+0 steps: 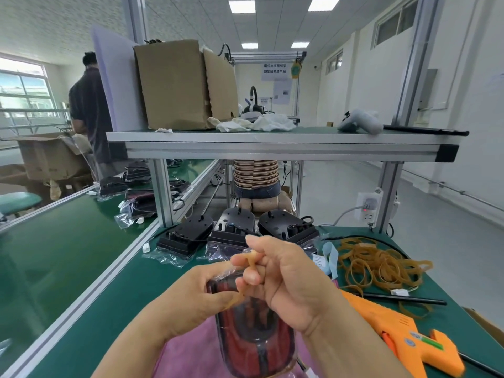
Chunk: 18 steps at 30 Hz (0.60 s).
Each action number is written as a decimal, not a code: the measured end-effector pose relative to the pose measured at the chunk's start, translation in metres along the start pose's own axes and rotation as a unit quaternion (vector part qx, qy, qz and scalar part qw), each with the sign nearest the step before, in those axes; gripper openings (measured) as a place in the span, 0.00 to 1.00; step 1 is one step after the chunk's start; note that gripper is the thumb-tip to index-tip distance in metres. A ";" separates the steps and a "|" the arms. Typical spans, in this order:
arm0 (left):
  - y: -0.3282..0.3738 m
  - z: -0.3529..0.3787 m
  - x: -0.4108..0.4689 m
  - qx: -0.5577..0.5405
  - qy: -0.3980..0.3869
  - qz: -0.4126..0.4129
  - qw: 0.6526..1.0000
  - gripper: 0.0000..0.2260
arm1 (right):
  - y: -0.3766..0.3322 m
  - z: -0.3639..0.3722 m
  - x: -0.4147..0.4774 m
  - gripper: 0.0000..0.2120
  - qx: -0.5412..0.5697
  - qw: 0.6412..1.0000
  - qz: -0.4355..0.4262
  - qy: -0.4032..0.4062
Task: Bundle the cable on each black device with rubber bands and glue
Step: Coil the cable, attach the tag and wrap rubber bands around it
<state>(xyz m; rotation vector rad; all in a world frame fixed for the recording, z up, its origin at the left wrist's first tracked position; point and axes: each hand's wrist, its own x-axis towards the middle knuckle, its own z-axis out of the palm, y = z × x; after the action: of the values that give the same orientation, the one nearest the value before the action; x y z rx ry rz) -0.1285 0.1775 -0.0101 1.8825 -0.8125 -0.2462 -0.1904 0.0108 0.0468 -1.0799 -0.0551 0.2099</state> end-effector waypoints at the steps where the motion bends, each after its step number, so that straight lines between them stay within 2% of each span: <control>1: 0.002 0.000 0.000 0.001 0.000 -0.002 1.000 0.10 | -0.002 -0.001 0.000 0.21 0.019 1.000 -0.003 -0.007; 4: 0.005 0.000 0.000 0.003 -0.012 -0.014 1.000 0.15 | -0.009 -0.007 0.000 0.23 0.052 0.997 -0.046 -0.014; 6: 0.007 0.001 0.002 -0.005 -0.022 -0.024 0.999 0.19 | -0.013 -0.012 0.000 0.21 0.058 0.994 -0.088 0.005; 8: 0.008 0.001 0.004 -0.024 -0.029 -0.033 0.999 0.22 | -0.014 -0.018 0.001 0.17 0.075 0.989 -0.123 0.042; 11: 0.008 0.002 0.005 -0.035 -0.036 -0.045 0.998 0.20 | -0.014 -0.034 0.000 0.19 0.106 0.976 -0.154 0.108; 14: 0.007 0.001 0.003 -0.047 -0.026 -0.051 0.997 0.19 | -0.012 -0.053 -0.002 0.20 0.118 0.970 -0.159 0.139; 18: 0.007 0.001 0.001 -0.055 -0.042 -0.044 0.997 0.19 | -0.007 -0.077 0.002 0.21 0.148 0.969 -0.109 0.164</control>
<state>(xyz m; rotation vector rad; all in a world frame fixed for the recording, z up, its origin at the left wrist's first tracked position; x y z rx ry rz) -0.1313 0.1748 -0.0044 1.8154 -0.7577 -0.4193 -0.1764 -0.0590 0.0159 -0.7905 0.1508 -0.1577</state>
